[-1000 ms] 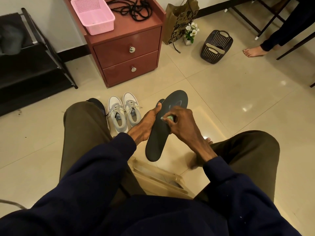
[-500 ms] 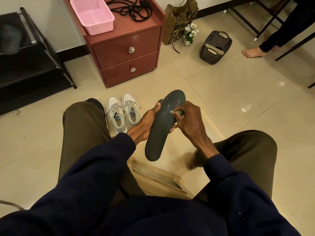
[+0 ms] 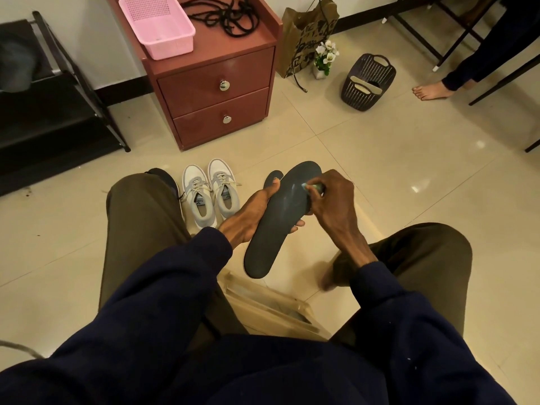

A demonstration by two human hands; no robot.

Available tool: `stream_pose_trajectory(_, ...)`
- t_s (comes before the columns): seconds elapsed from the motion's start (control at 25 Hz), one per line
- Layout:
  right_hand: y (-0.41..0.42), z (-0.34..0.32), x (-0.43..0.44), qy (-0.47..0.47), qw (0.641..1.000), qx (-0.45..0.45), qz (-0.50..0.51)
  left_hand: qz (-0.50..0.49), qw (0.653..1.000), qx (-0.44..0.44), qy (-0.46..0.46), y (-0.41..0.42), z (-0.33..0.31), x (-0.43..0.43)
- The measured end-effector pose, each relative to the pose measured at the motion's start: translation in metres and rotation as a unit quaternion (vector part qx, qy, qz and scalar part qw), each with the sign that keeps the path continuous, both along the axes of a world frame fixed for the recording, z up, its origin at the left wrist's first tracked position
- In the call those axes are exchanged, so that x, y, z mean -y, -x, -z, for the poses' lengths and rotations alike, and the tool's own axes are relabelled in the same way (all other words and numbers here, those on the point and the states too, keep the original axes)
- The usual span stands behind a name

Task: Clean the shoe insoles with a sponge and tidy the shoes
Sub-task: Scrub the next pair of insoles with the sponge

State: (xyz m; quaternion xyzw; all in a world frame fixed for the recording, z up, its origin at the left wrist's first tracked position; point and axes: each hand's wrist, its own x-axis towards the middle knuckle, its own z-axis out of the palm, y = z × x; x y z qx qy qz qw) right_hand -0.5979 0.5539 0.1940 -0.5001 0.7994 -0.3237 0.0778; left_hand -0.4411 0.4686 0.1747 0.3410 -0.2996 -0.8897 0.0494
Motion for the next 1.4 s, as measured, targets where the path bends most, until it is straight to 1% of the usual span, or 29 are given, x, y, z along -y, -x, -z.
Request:
stream_pose_trajectory(0.04, 0.010, 0.001, -0.002, 0.005, 0.999, 0.001, 0.045, 0.019, 1.000, -0.010, -0.001, 0.000, 0.002, -0.001)
stream_pose_trajectory(0.08, 0.012, 0.003, -0.005, 0.012, 0.998, 0.006, 0.066, 0.028, 0.999, -0.018, -0.005, 0.001, 0.004, -0.001)
stream_pose_trajectory(0.12, 0.007, 0.003, -0.005, 0.016, 0.998, 0.018, 0.059, 0.024, 1.000, -0.014, -0.013, 0.002, 0.006, -0.001)
stream_pose_trajectory(0.2, -0.018, 0.000, -0.005, 0.008, 0.999, 0.044, -0.030, 0.004, 1.000, 0.003, -0.025, 0.001, 0.008, 0.002)
stream_pose_trajectory(0.28, -0.039, -0.004, -0.003, -0.009, 0.992, 0.030, -0.124, -0.021, 0.999, 0.035, -0.010, 0.000, 0.013, 0.005)
stream_pose_trajectory(0.32, -0.040, -0.006, -0.002, -0.008, 0.991, 0.016, -0.133, -0.027, 0.999, 0.036, -0.007, 0.000, 0.013, 0.005)
stream_pose_trajectory(0.36, -0.033, -0.006, 0.001, 0.002, 0.994, 0.014, -0.106, -0.021, 0.999, 0.024, -0.008, 0.000, 0.011, 0.004)
stream_pose_trajectory(0.48, 0.004, -0.005, 0.000, 0.012, 0.999, 0.011, 0.045, 0.035, 0.999, -0.019, -0.013, 0.001, 0.006, -0.001)
stream_pose_trajectory(0.52, 0.009, -0.003, -0.003, 0.010, 0.997, 0.015, 0.070, 0.048, 0.999, -0.022, -0.012, 0.001, 0.007, -0.003)
stream_pose_trajectory(0.56, 0.006, -0.003, -0.005, 0.005, 0.997, 0.025, 0.073, 0.049, 0.999, -0.014, -0.018, 0.001, 0.007, -0.003)
stream_pose_trajectory(0.6, -0.003, -0.003, -0.006, 0.001, 0.998, 0.039, 0.053, 0.042, 0.999, -0.004, -0.028, 0.002, 0.008, -0.003)
stream_pose_trajectory(0.68, -0.027, -0.003, -0.005, -0.003, 0.998, 0.058, -0.032, 0.009, 0.999, 0.017, -0.032, 0.001, 0.009, -0.001)
stream_pose_trajectory(0.76, -0.040, -0.003, -0.002, -0.006, 0.995, 0.031, -0.098, -0.016, 0.999, 0.032, -0.023, 0.001, 0.013, 0.003)
stream_pose_trajectory(0.8, -0.036, -0.004, 0.001, -0.002, 0.996, 0.022, -0.090, -0.018, 0.999, 0.030, -0.023, 0.001, 0.013, 0.003)
stream_pose_trajectory(0.88, -0.015, -0.007, 0.001, 0.015, 0.999, 0.028, -0.015, 0.008, 1.000, 0.004, -0.029, 0.002, 0.008, -0.001)
stream_pose_trajectory(0.96, 0.009, -0.004, -0.005, 0.007, 0.998, 0.030, 0.058, 0.052, 0.998, -0.027, -0.027, 0.002, 0.006, -0.005)
stream_pose_trajectory(1.0, 0.014, 0.000, -0.007, -0.004, 0.997, 0.029, 0.074, 0.064, 0.997, -0.031, -0.025, 0.002, 0.008, -0.005)
stream_pose_trajectory(1.08, 0.004, 0.002, -0.009, -0.010, 0.998, 0.038, 0.053, 0.059, 0.998, -0.012, -0.034, 0.003, 0.009, -0.005)
stream_pose_trajectory(1.16, -0.021, 0.002, -0.007, -0.003, 0.998, 0.052, -0.029, 0.019, 0.999, 0.011, -0.037, 0.001, 0.011, -0.002)
stream_pose_trajectory(1.24, -0.039, -0.001, -0.006, -0.011, 0.994, 0.043, -0.099, -0.005, 0.999, 0.028, -0.021, 0.000, 0.015, 0.002)
stream_pose_trajectory(1.28, -0.041, -0.003, -0.004, -0.010, 0.994, 0.029, -0.102, -0.011, 0.999, 0.032, -0.015, 0.000, 0.015, 0.002)
stream_pose_trajectory(1.32, -0.036, -0.004, -0.002, -0.004, 0.997, 0.022, -0.077, -0.014, 0.999, 0.028, -0.017, 0.000, 0.013, 0.001)
stream_pose_trajectory(1.4, -0.013, -0.004, 0.001, -0.001, 1.000, 0.029, 0.007, 0.002, 1.000, 0.006, -0.025, 0.002, 0.007, -0.003)
